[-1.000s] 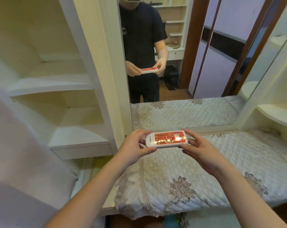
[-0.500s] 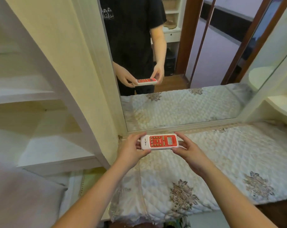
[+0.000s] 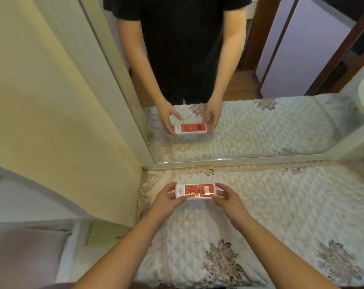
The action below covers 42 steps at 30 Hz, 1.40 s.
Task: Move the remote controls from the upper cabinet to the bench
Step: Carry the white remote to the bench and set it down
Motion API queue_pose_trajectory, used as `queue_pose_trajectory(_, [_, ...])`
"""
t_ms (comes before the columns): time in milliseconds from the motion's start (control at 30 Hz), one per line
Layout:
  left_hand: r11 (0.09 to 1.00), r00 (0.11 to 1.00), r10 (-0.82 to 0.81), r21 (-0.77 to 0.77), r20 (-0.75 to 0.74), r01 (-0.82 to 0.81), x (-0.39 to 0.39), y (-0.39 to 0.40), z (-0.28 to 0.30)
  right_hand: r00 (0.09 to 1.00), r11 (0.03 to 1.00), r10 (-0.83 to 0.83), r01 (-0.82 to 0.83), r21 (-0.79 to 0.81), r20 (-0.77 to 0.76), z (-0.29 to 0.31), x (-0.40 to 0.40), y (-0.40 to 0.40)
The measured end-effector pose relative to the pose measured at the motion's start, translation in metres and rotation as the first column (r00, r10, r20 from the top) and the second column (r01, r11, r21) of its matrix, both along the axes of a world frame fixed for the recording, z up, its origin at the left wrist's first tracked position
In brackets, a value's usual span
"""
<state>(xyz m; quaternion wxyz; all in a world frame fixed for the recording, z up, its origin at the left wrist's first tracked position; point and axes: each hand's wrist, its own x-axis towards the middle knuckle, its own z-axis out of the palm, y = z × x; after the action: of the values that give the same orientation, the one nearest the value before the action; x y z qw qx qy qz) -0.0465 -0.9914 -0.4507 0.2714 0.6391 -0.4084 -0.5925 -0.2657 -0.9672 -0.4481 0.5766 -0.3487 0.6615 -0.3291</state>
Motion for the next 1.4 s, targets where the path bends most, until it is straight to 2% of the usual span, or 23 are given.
queue_pose_trajectory(333, [0.991, 0.991, 0.087, 0.097, 0.103, -0.097, -0.021, -0.029, -0.030, 0.998, 0.995, 0.049, -0.047, 0.085, -0.033, -0.027, 0.000, -0.035])
queue_pose_trajectory(600, [0.977, 0.985, 0.148, 0.141, 0.091, -0.160, -0.032, -0.035, -0.033, 0.997, 0.985, 0.029, -0.016, 0.173, -0.076, -0.039, 0.000, -0.048])
queue_pose_trajectory(1200, [0.985, 0.997, 0.067, 0.158, -0.027, -0.062, -0.028, -0.025, -0.025, 0.996, 0.984, 0.053, -0.041, 0.171, -0.068, -0.035, -0.001, -0.041])
queue_pose_trajectory(1400, [0.991, 0.992, 0.009, 0.131, 0.125, -0.026, -0.024, -0.019, -0.017, 0.986, 0.988, 0.094, -0.076, 0.132, -0.138, -0.023, -0.004, -0.033])
